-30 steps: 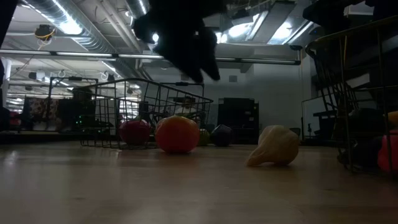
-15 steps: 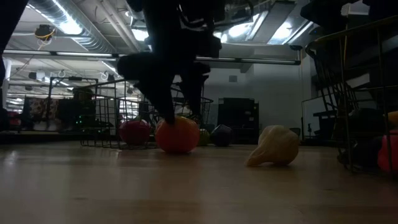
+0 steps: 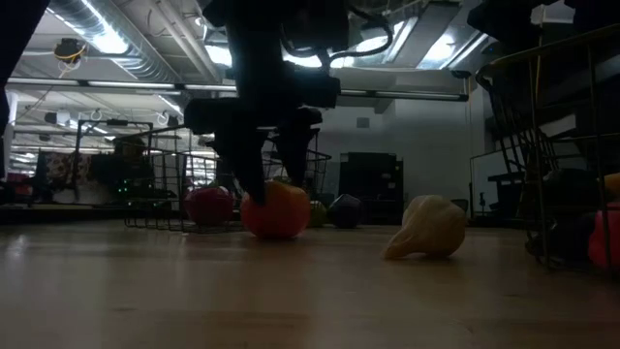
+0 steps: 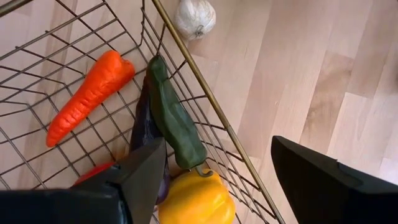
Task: Sort produce into baskets
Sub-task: Put the orange bell pepper into the wire basket
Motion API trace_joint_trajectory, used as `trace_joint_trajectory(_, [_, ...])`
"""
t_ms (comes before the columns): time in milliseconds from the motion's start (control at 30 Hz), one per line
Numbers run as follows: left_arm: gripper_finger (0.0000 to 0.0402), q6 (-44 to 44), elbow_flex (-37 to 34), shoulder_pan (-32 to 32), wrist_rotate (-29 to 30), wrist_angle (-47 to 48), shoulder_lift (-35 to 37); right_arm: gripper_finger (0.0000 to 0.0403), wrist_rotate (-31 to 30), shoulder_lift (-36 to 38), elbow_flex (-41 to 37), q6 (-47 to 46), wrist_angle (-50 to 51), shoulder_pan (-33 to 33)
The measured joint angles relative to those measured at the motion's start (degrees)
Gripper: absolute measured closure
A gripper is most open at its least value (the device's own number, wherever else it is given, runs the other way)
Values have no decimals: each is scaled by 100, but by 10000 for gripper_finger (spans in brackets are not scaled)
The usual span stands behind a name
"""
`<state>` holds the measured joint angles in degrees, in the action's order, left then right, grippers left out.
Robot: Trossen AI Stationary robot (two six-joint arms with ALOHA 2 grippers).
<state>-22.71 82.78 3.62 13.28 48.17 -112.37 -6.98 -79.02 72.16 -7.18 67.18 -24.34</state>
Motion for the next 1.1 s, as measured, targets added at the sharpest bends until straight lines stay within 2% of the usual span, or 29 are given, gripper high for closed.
trace_joint_trajectory(933, [1, -323, 11, -76, 13, 35, -243, 112, 7, 0, 0, 0, 4, -2])
trace_joint_trajectory(1100, [21, -325, 9, -61, 6, 23, -245, 112, 7, 0, 0, 0, 4, -1])
